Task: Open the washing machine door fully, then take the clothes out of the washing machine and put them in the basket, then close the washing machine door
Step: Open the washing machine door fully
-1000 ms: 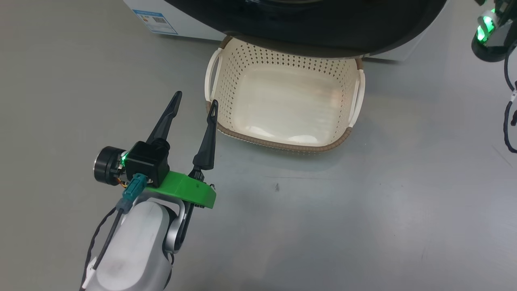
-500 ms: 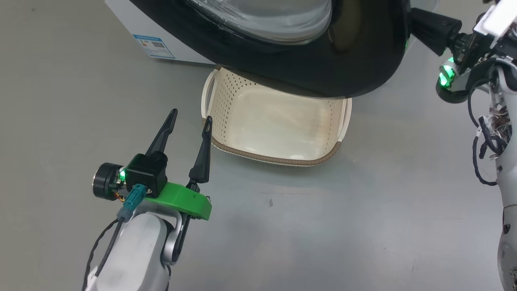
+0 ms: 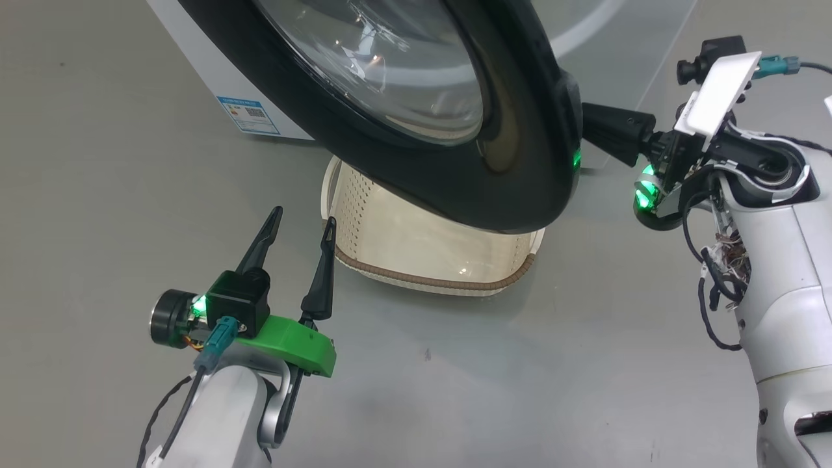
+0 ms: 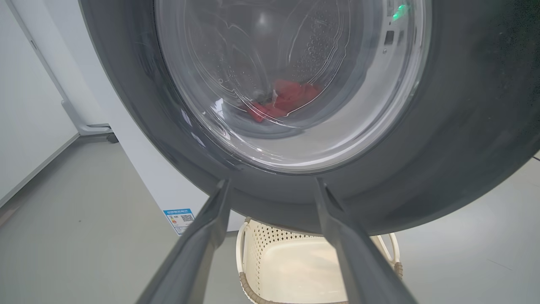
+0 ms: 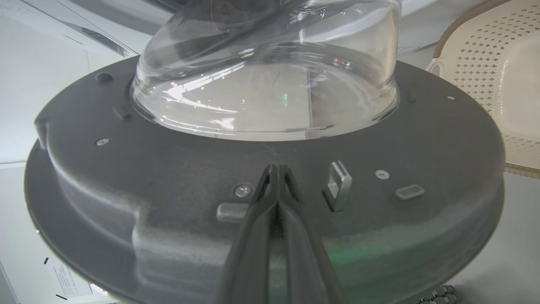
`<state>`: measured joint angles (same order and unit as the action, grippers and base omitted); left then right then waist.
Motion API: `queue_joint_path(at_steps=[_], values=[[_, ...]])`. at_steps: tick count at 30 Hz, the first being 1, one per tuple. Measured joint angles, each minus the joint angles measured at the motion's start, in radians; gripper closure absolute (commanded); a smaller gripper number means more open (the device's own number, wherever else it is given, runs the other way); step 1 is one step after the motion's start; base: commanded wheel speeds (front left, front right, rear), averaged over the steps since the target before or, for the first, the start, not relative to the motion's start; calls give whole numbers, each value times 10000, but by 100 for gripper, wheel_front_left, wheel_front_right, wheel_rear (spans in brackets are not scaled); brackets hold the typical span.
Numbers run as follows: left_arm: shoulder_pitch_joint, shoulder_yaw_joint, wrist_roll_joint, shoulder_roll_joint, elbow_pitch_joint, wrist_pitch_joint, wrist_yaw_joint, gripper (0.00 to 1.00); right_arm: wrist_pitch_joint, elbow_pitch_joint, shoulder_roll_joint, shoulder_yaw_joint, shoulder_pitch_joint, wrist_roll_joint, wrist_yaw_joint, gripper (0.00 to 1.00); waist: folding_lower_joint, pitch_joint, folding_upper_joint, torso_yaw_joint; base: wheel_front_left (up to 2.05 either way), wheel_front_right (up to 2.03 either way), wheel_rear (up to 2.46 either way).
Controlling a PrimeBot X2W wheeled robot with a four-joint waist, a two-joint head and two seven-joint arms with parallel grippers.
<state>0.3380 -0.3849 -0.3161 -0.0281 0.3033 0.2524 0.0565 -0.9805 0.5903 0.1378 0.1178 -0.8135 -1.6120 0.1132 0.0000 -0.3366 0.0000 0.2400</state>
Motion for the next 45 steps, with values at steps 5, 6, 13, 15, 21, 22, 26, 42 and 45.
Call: queue_joint_path(at_steps=[5, 6, 13, 15, 21, 22, 26, 42, 45], values=[[-150, 2, -4, -2, 77, 0, 0, 0, -115, -100, -144, 161, 474, -50, 6, 100, 0, 324, 0, 17, 0, 0, 0], [-184, -2, -4, -2, 96, 0, 0, 0, -151, -125, -174, 176, 576, -79, 6, 100, -1, 391, 0, 31, 0, 0, 0], [-443, -25, -19, -6, 169, 0, -12, 0, -278, -376, -349, 387, 1293, -163, 31, 100, 0, 818, 0, 249, 0, 0, 0], [-485, -27, -25, -8, 186, 0, -13, 0, -299, -456, -385, 497, 1483, -163, 36, 100, 0, 920, 0, 356, 0, 0, 0], [-665, -48, -192, -15, 236, 0, -50, 0, -364, -713, -485, 688, 2041, -174, 86, 100, -1, 1223, 0, 722, 0, 0, 0], [-709, -56, -194, -15, 249, 0, -63, 0, -364, -755, -502, 708, 2130, -194, 86, 100, -1, 1276, 0, 791, 0, 0, 0], [-846, -92, -194, -17, 336, -2, -86, 0, -364, -953, -523, 844, 2459, -244, 86, 100, 0, 1471, 0, 1064, 0, 0, 0], [-1234, -180, -182, -35, 477, -2, -98, 0, -249, -1448, -731, 1448, 3676, -537, 86, 100, -1, 2171, 0, 2222, 0, 0, 0], [-1298, -148, -180, -42, 479, -2, -98, 0, -161, -1488, -731, 1572, 3777, -589, 86, 100, 0, 2282, 0, 2394, 0, 0, 0]])
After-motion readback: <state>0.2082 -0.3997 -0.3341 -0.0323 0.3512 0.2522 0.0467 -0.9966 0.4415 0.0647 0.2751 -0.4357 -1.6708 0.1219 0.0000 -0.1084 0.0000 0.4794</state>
